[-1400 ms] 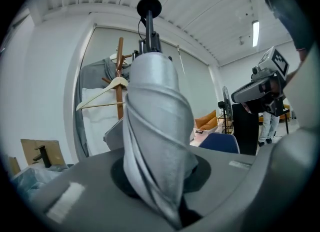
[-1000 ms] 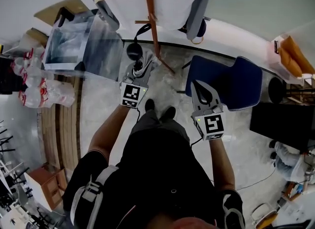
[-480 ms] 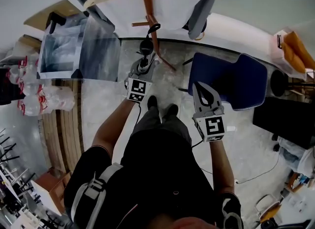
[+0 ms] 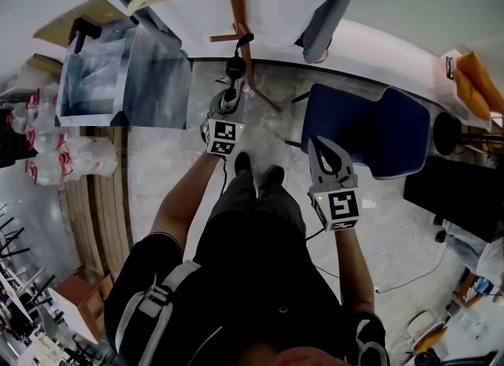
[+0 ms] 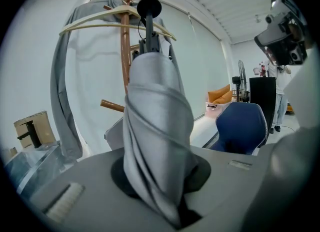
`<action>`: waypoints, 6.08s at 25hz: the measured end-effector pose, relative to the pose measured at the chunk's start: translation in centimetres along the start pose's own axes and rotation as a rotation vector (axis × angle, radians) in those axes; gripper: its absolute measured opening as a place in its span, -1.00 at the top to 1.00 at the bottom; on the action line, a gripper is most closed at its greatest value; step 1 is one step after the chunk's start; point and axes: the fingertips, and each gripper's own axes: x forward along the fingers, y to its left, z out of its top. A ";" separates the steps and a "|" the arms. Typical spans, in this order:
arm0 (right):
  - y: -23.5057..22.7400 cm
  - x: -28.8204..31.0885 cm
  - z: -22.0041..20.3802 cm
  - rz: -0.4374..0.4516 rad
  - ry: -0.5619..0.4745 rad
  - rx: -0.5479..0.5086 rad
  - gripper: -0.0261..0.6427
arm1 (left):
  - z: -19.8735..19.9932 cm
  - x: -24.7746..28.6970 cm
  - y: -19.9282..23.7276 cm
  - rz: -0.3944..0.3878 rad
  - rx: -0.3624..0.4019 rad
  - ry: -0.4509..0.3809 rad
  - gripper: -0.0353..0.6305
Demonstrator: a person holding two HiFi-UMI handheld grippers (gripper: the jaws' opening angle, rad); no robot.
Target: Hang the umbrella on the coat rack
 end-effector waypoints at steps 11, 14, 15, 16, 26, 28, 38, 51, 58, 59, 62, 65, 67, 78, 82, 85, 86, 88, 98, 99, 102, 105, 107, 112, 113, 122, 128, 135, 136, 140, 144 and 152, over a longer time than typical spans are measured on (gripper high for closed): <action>0.0 0.8 -1.2 0.014 0.037 0.015 0.92 | -3.1 2.1 0.3 0.028 -0.012 0.073 0.73; 0.0 1.0 -1.4 0.018 0.040 0.018 0.92 | -3.7 2.4 0.1 0.014 -0.022 0.086 0.73; 0.0 1.0 -1.4 0.019 0.042 0.019 0.92 | -3.8 2.5 0.1 0.011 -0.026 0.089 0.73; 0.0 1.1 -1.5 0.019 0.044 0.020 0.92 | -4.0 2.5 0.0 0.006 -0.031 0.092 0.73; -0.1 1.6 -2.2 0.033 0.065 0.042 0.92 | -4.9 2.4 -1.7 -0.138 -0.109 0.138 0.73; -0.1 1.6 -2.3 0.035 0.066 0.043 0.92 | -4.7 2.2 -1.9 -0.147 -0.108 0.139 0.73; 0.4 1.9 -2.4 0.048 0.071 0.049 0.92 | -4.1 1.3 -2.6 -0.186 -0.111 0.135 0.73; 0.7 2.1 -2.9 0.055 0.086 0.056 0.92 | -2.5 0.5 -2.0 -0.223 -0.150 0.131 0.73; 1.0 2.2 -2.9 0.068 0.087 0.056 0.92 | -3.0 0.1 -2.8 -0.259 -0.137 0.196 0.73; 1.1 2.3 -2.9 0.068 0.087 0.056 0.92 | -3.1 0.0 -2.9 -0.263 -0.137 0.201 0.73; 1.2 2.3 -3.0 0.071 0.089 0.058 0.92 | -2.9 -0.2 -2.8 -0.263 -0.151 0.211 0.73; 1.2 2.2 -3.1 0.075 0.096 0.057 0.92 | -2.3 -0.2 -2.7 -0.271 -0.146 0.226 0.73; 1.2 2.2 -3.2 0.078 0.099 0.058 0.92 | -1.9 -0.3 -2.8 -0.273 -0.120 0.240 0.73; 1.4 2.5 -3.2 0.092 0.100 0.056 0.92 | -1.9 -1.0 -1.5 -0.218 -0.092 0.232 0.73; 1.4 2.6 -3.0 0.090 0.094 0.059 0.92 | -1.7 -0.8 -1.0 -0.216 -0.106 0.232 0.73; 1.7 2.7 -2.7 0.098 0.084 0.057 0.92 | -2.3 -0.5 -0.9 -0.220 -0.105 0.239 0.73; 1.8 2.8 -2.6 0.102 0.080 0.056 0.92 | -2.4 -0.4 -0.9 -0.222 -0.099 0.240 0.73; 2.0 2.9 -2.4 0.109 0.073 0.054 0.92 | -2.7 -0.1 -1.0 -0.224 -0.087 0.242 0.73; 3.4 4.6 -0.5 0.160 0.004 0.006 0.92 | -3.6 1.7 -0.2 -0.213 -0.099 0.207 0.73; 3.6 4.8 -0.2 0.165 -0.003 0.002 0.92 | -3.8 1.9 -0.2 -0.214 -0.098 0.208 0.73; 4.0 5.3 0.4 0.180 -0.014 -0.011 0.92 | -4.5 2.4 -0.3 -0.220 -0.091 0.214 0.73; 4.4 5.9 0.8 0.197 -0.018 -0.022 0.92 | -5.2 2.9 -0.2 -0.222 -0.096 0.217 0.73; 4.6 6.2 1.0 0.205 -0.020 -0.033 0.92 | -5.5 3.2 -0.1 -0.226 -0.098 0.212 0.73; 5.1 6.7 1.3 0.219 -0.025 -0.048 0.92 | -5.9 4.0 0.3 -0.222 -0.092 0.195 0.73; 5.1 6.8 1.3 0.221 -0.024 -0.048 0.92 | -5.9 4.1 0.4 -0.219 -0.095 0.191 0.73; 5.3 7.8 1.1 0.227 -0.016 -0.049 0.92 | -6.7 5.9 1.0 -0.198 -0.106 0.162 0.73; 5.0 8.5 0.9 0.221 -0.020 -0.060 0.92 | -6.8 6.8 1.3 -0.190 -0.096 0.142 0.73; 4.6 9.0 0.9 0.211 -0.036 -0.055 0.92 | -7.3 8.2 2.0 -0.179 -0.097 0.134 0.73; 4.5 9.1 0.8 0.208 -0.036 -0.053 0.92 | -7.4 8.3 2.0 -0.181 -0.094 0.132 0.73; 4.1 9.6 0.7 0.195 -0.043 -0.045 0.92 | -7.6 8.9 2.3 -0.177 -0.093 0.124 0.73; 3.8 9.9 0.6 0.187 -0.044 -0.036 0.92 | -8.0 9.5 2.7 -0.175 -0.094 0.113 0.73; 3.9 10.5 -0.2 0.189 -0.023 -0.031 0.92 | -9.2 11.0 3.2 -0.154 -0.090 0.099 0.72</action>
